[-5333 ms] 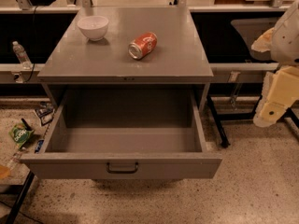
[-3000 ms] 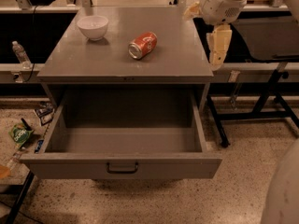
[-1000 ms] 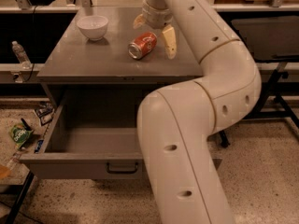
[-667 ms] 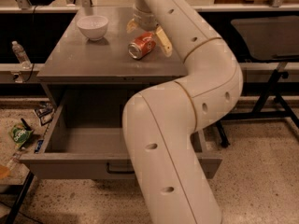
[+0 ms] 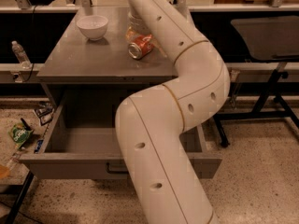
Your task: Place coke can into top drawer
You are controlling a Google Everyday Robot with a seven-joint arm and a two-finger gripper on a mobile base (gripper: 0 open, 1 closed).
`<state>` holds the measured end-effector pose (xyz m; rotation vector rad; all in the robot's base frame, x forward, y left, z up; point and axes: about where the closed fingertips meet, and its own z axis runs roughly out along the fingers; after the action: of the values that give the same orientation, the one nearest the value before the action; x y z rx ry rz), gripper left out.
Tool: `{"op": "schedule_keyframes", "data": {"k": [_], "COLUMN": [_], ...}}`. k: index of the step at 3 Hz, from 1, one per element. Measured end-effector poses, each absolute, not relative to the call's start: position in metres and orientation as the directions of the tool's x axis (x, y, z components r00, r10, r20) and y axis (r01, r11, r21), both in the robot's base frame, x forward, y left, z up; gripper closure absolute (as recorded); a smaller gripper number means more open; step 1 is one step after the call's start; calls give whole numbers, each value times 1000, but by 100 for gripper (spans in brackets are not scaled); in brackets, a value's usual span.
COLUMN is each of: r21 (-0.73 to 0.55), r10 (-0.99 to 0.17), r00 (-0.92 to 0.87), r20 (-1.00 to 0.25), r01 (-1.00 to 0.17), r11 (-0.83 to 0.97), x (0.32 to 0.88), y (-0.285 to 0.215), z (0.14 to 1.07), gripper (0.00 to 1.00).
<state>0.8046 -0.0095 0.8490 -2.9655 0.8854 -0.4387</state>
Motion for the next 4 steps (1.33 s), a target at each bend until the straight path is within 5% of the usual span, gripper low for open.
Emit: {"op": "schedule_keyframes", "data": {"k": [2,3,4], "r21": [-111,-159,-244], "r10": [-491,-510,-637], "r00": [850,845,765], "r20": [191,159,92], "r01": [-479,-488,-603], "r11": [-871,-858,-760], "x": [799,785,760], "y": [-4,-16,-38], "z": [832,855,896], "gripper": [61,93,100]}}
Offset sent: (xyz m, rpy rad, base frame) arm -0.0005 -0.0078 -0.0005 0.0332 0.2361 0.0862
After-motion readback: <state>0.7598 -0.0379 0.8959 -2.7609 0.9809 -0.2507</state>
